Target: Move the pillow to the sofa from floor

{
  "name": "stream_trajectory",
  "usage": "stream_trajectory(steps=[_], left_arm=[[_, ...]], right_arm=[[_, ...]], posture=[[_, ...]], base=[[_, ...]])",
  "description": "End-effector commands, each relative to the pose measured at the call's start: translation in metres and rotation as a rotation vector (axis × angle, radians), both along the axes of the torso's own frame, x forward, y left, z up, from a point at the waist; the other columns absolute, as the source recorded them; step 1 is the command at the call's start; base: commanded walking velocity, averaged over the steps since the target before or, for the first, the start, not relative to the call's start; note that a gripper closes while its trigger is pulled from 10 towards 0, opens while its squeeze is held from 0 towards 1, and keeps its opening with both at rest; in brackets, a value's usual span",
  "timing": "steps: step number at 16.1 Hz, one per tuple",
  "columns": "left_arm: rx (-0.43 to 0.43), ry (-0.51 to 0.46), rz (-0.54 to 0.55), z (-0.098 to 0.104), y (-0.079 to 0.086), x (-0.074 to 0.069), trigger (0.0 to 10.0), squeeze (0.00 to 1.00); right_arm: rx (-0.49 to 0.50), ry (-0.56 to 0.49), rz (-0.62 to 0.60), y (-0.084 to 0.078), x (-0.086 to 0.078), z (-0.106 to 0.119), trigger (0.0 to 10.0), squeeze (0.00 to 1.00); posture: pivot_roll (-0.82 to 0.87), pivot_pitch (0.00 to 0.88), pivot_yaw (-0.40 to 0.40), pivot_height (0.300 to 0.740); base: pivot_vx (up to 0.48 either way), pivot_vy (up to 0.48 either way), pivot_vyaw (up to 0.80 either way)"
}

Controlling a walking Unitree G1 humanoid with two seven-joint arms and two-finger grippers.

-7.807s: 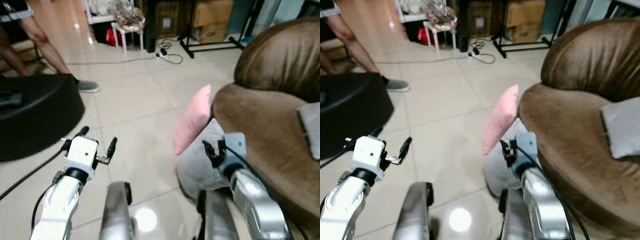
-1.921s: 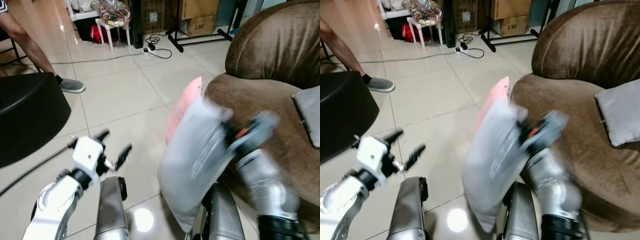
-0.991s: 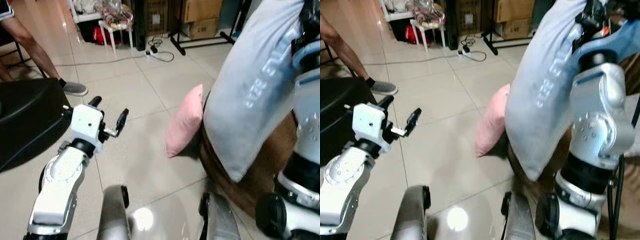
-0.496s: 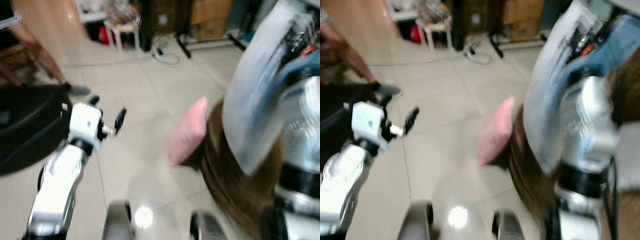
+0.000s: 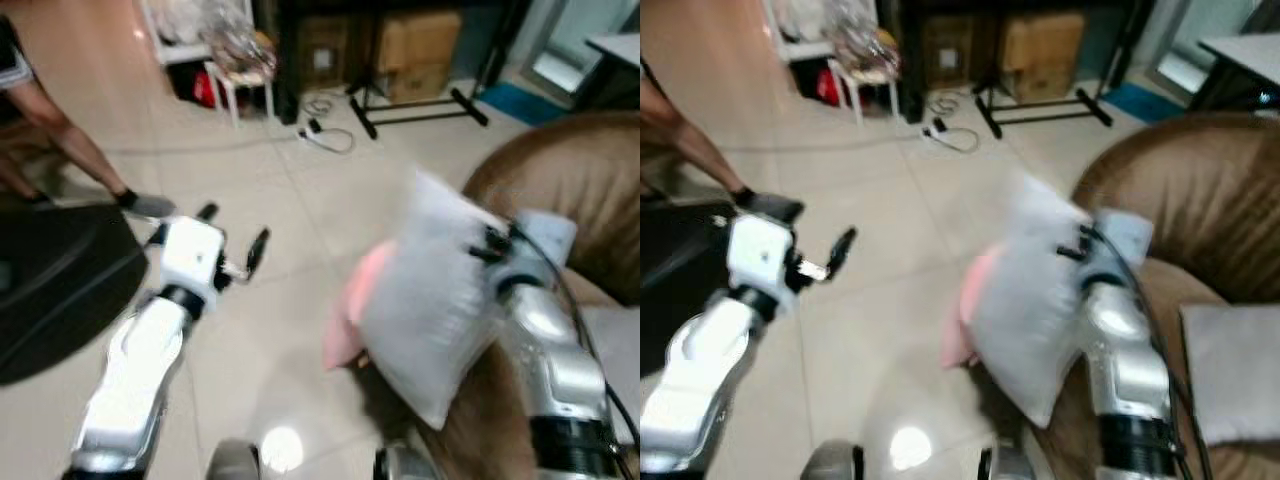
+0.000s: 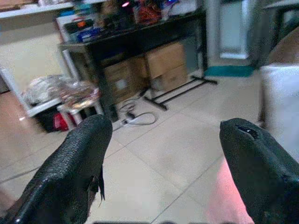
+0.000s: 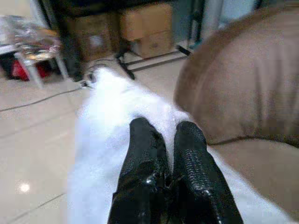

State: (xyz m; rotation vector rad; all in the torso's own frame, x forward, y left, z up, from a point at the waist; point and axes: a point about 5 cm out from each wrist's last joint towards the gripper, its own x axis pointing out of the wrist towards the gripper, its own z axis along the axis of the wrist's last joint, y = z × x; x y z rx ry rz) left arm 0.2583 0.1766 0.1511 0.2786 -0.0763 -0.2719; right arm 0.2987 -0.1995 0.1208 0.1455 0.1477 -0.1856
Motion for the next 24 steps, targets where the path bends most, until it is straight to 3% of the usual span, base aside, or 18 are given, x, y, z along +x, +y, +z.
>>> stream_trajectory(steps=[1,4,5,9,11,16,21,24], left_arm=[[0.014,-0.005,0.041,0.002,0.010,0.000,10.0,0.00],[0.014,-0.011,0.043,0.003,0.010,0.001,10.0,0.00],[0.019,-0.011,0.037,0.003,0.008,0.002,10.0,0.00],[0.034,-0.028,0.032,0.006,0.010,0.007,10.0,0.00],[0.032,-0.030,0.026,0.006,0.010,0.008,10.0,0.00],[0.068,-0.016,0.063,-0.005,0.009,0.007,10.0,0.00],[0.028,0.003,0.117,-0.010,0.006,0.011,10.0,0.00],[0.091,0.037,0.111,-0.023,0.002,0.004,10.0,0.00]], right_arm=[[0.018,-0.139,0.059,0.018,0.006,0.029,10.0,0.00],[0.009,-0.208,0.018,0.007,0.001,0.045,10.0,0.00],[0.008,-0.244,-0.022,-0.004,-0.003,0.053,10.0,0.00],[0.007,-0.375,-0.072,-0.013,-0.007,0.082,10.0,0.00],[0.001,-0.386,-0.084,-0.017,-0.008,0.089,10.0,0.00],[0.059,-0.278,-0.073,-0.008,-0.025,0.065,10.0,0.00],[0.079,-0.189,-0.086,0.002,-0.030,0.041,10.0,0.00],[0.052,-0.138,-0.091,0.003,-0.034,0.031,10.0,0.00]], posture=[[0.08,0.000,-0.044,0.731],[0.08,0.000,-0.036,0.740],[0.07,0.000,-0.024,0.740],[0.06,0.000,-0.006,0.740],[0.06,0.000,0.000,0.740],[0.04,0.000,0.007,0.740],[0.04,0.000,0.009,0.740],[0.04,0.000,0.009,0.740]], base=[[0.000,0.000,0.00],[0.000,0.000,0.00],[0.000,0.000,0.00],[0.000,0.000,0.00],[0.000,0.000,0.00],[0.000,0.000,-0.64],[0.000,0.000,-0.48],[0.000,0.000,-0.80]])
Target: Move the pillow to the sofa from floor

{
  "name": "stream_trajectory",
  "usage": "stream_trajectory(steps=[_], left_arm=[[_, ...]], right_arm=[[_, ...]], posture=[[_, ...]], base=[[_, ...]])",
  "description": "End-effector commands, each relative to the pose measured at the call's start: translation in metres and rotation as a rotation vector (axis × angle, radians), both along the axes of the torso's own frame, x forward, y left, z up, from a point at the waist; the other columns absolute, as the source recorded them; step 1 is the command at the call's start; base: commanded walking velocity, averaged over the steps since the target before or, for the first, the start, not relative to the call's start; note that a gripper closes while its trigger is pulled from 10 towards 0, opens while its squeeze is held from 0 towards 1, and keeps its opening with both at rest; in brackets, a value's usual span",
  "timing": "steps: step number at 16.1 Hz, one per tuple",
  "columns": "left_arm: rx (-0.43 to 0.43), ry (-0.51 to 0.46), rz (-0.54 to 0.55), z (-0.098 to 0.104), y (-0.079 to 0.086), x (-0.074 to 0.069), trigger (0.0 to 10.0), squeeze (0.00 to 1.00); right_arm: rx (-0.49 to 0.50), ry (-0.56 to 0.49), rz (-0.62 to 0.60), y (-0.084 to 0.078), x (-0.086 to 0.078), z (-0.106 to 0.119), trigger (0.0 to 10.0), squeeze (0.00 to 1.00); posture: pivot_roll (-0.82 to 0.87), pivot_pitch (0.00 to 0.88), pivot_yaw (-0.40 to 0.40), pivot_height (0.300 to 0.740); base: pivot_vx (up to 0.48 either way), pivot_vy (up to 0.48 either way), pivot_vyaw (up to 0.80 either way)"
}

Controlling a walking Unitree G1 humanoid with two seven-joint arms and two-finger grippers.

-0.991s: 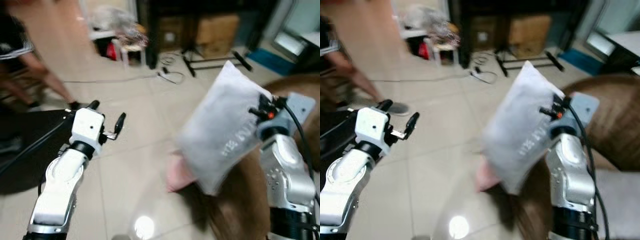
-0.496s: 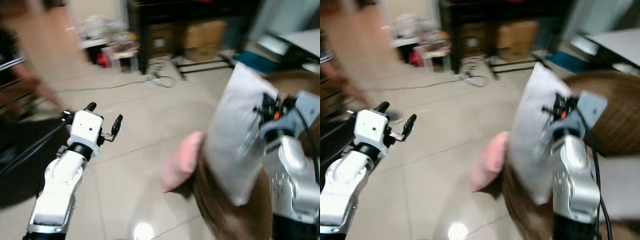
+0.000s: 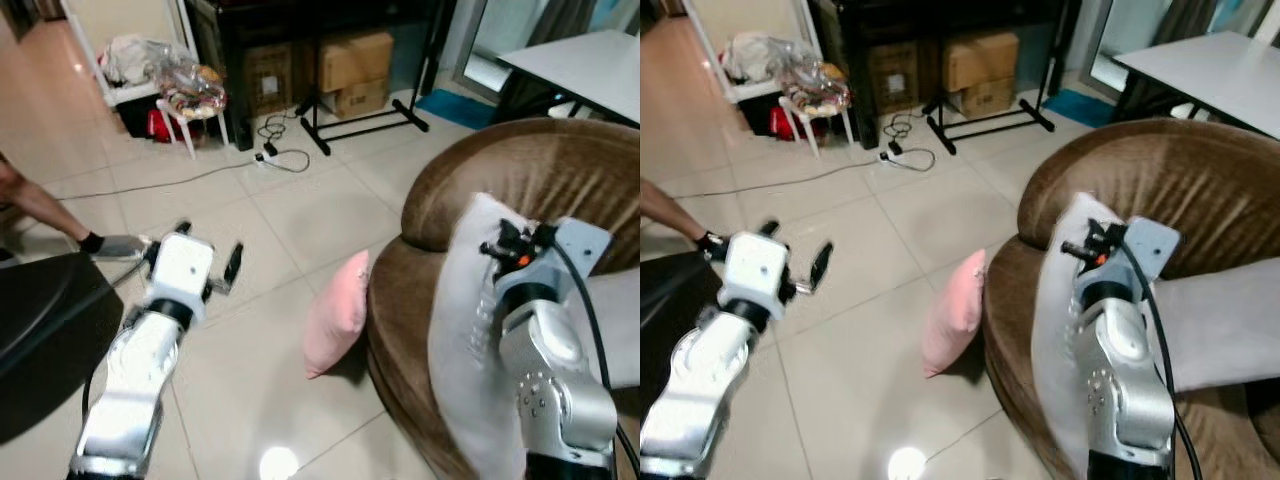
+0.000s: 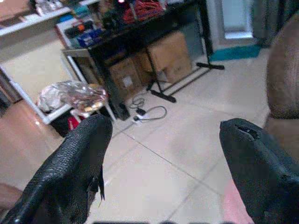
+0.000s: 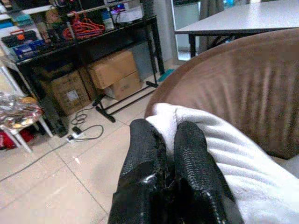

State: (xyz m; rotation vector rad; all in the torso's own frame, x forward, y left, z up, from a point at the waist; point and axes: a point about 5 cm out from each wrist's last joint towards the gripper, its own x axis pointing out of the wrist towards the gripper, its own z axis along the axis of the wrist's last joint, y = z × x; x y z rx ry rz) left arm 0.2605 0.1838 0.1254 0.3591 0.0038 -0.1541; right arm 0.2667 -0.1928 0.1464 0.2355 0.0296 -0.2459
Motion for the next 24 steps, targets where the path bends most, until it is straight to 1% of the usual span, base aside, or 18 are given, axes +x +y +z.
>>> stream_trajectory(steps=[1,2,3,4,5,7,9,11,13,19,22,24], left_arm=[[0.003,-0.026,-0.017,0.002,-0.005,0.001,10.0,0.00],[-0.005,-0.039,-0.028,0.002,-0.004,0.001,10.0,0.00],[-0.010,-0.054,-0.012,0.002,-0.002,0.001,10.0,0.00],[-0.018,-0.053,0.013,0.002,0.001,0.002,10.0,0.00],[-0.018,-0.044,0.013,0.002,0.002,0.003,10.0,0.00],[-0.008,-0.025,0.004,0.001,0.001,0.004,10.0,0.00],[-0.011,-0.038,0.004,0.001,-0.001,0.003,10.0,0.00],[-0.012,-0.040,0.002,0.000,-0.001,0.003,10.0,0.00],[-0.017,-0.047,0.011,0.001,-0.001,0.004,10.0,0.00],[-0.048,-0.059,0.000,0.004,0.000,0.005,10.0,0.00],[-0.084,-0.068,-0.022,0.007,-0.002,0.004,10.0,0.00],[-0.084,-0.069,-0.023,0.007,-0.001,0.003,10.0,0.00]], right_arm=[[-0.027,-0.012,-0.003,-0.002,-0.002,0.003,10.0,0.00],[-0.034,-0.002,0.000,-0.001,-0.002,0.001,10.0,0.00],[-0.072,0.007,-0.022,-0.001,-0.002,-0.001,10.0,0.00],[-0.072,0.009,-0.010,0.001,-0.002,-0.002,10.0,0.00],[-0.041,0.014,0.018,0.005,-0.001,-0.005,10.0,0.00],[-0.010,0.019,0.038,0.008,0.000,-0.007,10.0,0.00],[-0.016,0.042,0.062,0.014,0.001,-0.012,10.0,0.00],[-0.024,0.052,0.064,0.016,0.002,-0.014,10.0,0.00],[-0.004,0.064,0.068,0.016,0.004,-0.017,10.0,0.00],[-0.017,0.060,0.082,0.018,0.005,-0.016,10.0,0.00],[-0.006,0.044,0.128,0.021,0.006,-0.013,10.0,0.00],[-0.009,0.025,0.177,0.027,0.008,-0.009,10.0,0.00]], posture=[[0.04,0.000,0.009,0.740],[0.04,0.000,0.009,0.740],[0.04,0.000,0.009,0.740],[0.04,0.000,0.009,0.740],[0.05,0.000,0.009,0.740],[0.05,0.000,0.008,0.740],[0.05,0.000,0.003,0.740],[0.05,0.000,0.000,0.740],[0.06,0.000,-0.002,0.740],[0.06,0.000,0.000,0.740],[0.06,0.000,-0.003,0.740],[0.06,0.000,-0.005,0.740]], base=[[0.000,0.000,-0.80],[0.000,0.000,-0.80],[0.000,0.000,-0.80],[0.000,0.000,-0.80],[0.000,0.000,-0.80],[0.000,0.000,-0.80],[0.000,0.000,-0.80],[0.000,0.000,-0.80],[0.000,0.000,-0.80],[0.000,0.000,-0.80],[0.000,0.000,-0.80],[0.000,0.000,-0.80]])
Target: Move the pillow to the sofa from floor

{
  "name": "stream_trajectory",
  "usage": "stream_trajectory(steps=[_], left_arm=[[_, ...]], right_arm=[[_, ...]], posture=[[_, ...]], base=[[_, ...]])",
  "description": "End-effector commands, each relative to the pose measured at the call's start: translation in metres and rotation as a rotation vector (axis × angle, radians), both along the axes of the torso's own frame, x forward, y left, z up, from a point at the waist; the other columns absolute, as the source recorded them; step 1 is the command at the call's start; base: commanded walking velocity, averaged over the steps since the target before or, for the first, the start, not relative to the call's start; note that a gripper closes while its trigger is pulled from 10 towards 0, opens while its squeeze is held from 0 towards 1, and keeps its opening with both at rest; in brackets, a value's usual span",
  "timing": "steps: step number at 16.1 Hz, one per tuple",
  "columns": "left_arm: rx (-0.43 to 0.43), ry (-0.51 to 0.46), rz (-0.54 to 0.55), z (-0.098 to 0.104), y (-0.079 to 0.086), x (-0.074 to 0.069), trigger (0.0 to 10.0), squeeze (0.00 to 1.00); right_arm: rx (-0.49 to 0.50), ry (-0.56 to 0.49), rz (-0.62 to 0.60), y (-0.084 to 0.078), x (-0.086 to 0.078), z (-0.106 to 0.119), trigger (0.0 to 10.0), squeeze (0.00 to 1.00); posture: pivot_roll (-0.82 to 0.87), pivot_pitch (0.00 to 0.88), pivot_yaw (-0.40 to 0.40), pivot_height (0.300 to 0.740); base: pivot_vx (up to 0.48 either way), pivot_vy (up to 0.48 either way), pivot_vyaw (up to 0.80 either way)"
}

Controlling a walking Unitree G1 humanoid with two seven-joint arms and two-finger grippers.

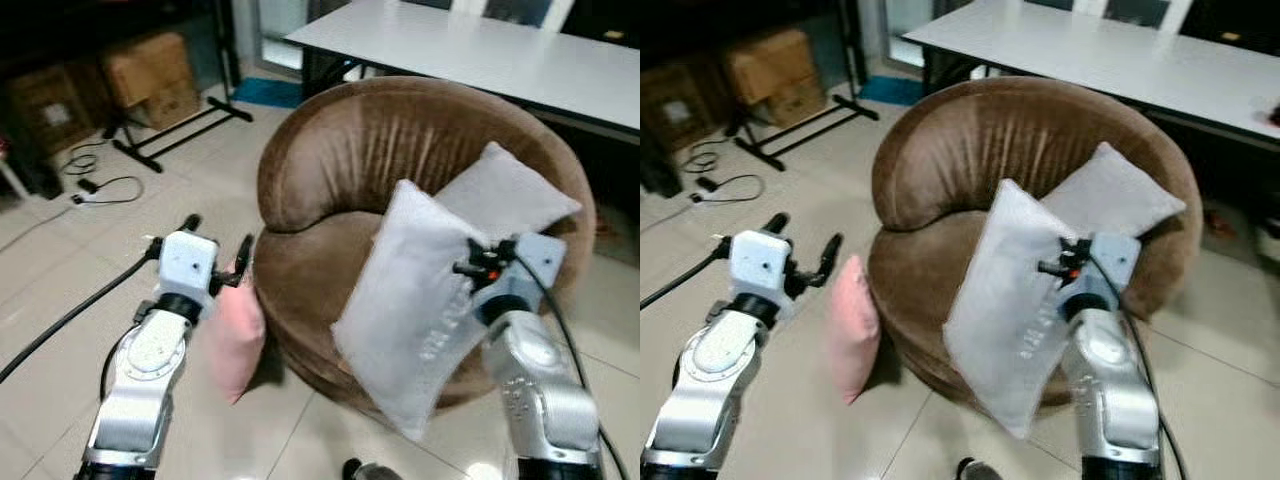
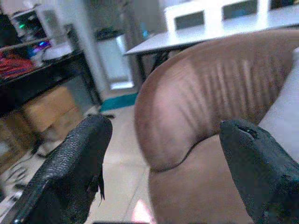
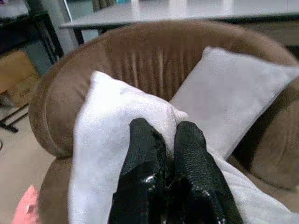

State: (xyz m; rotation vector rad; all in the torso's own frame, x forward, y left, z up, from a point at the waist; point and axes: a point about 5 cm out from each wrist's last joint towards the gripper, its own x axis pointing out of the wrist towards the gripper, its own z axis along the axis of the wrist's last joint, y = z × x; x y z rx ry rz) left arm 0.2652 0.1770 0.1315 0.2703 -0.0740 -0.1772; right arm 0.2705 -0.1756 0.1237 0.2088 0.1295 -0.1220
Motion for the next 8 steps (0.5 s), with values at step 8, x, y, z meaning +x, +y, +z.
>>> stream_trajectory(steps=[8], left_arm=[[0.025,-0.008,0.008,0.004,0.013,-0.006,10.0,0.00]], right_arm=[[-0.006,-0.194,0.228,0.030,0.008,0.042,10.0,0.00]], posture=[[0.08,0.000,-0.011,0.740]], base=[[0.150,0.000,-0.75]])
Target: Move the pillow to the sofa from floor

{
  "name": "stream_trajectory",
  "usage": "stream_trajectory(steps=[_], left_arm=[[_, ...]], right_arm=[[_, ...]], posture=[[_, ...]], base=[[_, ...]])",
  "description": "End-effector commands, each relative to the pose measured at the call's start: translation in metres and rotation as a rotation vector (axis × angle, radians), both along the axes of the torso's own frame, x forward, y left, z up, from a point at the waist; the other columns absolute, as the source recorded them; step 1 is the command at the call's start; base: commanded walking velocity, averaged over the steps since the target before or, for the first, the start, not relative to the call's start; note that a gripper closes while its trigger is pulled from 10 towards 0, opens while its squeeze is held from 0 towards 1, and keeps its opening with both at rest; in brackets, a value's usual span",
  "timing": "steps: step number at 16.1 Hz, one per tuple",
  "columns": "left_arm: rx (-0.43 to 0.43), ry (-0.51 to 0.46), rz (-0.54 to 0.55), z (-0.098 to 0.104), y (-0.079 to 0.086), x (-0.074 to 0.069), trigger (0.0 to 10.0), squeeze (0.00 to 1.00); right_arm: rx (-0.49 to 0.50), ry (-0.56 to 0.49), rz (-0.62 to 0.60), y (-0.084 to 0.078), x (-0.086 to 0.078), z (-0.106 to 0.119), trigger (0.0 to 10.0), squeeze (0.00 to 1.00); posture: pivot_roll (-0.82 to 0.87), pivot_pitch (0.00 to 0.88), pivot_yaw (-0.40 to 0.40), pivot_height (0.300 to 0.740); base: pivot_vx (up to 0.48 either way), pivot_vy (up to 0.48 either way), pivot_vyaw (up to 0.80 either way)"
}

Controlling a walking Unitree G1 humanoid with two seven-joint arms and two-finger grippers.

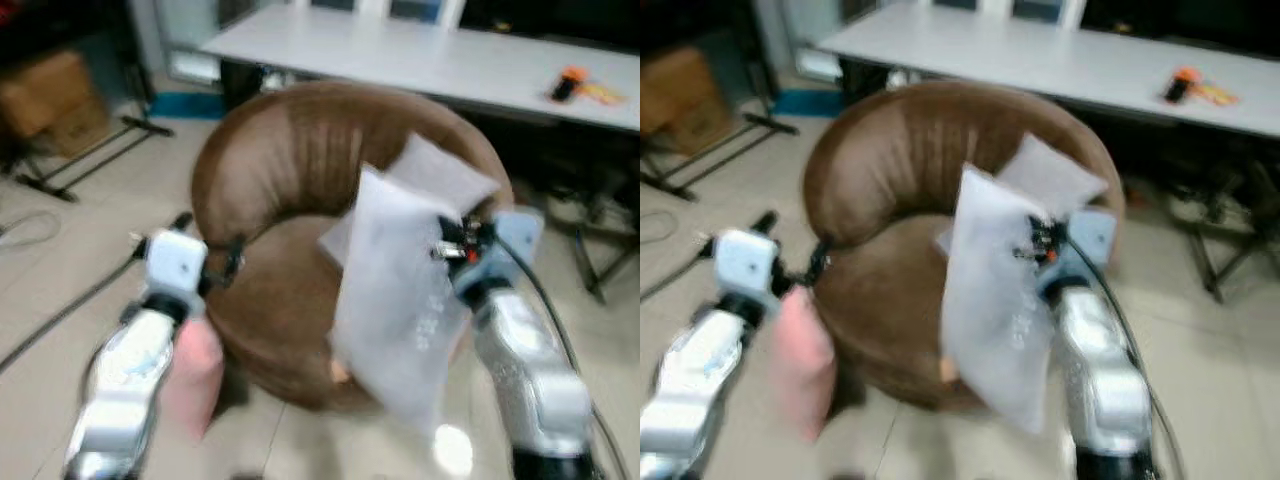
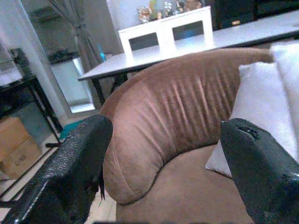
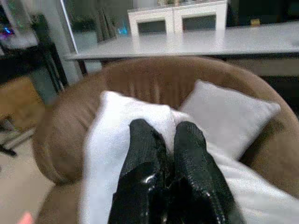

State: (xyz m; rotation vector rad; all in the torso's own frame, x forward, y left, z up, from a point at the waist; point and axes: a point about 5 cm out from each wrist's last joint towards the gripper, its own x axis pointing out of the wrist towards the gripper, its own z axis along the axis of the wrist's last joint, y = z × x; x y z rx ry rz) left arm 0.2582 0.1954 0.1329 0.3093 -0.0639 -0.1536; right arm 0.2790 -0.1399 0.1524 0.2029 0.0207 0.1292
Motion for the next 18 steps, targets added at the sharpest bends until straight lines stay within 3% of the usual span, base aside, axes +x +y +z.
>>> stream_trajectory(steps=[1,18], left_arm=[[-0.006,-0.001,-0.027,0.002,-0.005,0.000,10.0,0.00],[-0.005,0.036,-0.120,-0.001,-0.010,-0.011,10.0,0.00]], right_arm=[[-0.013,-0.056,-0.005,-0.005,0.000,0.012,10.0,0.00],[0.021,-0.056,0.047,0.006,-0.003,0.011,10.0,0.00]], posture=[[0.08,0.000,-0.016,0.740],[0.09,0.000,-0.003,0.740]], base=[[0.240,0.000,0.00],[0.325,0.000,0.00]])
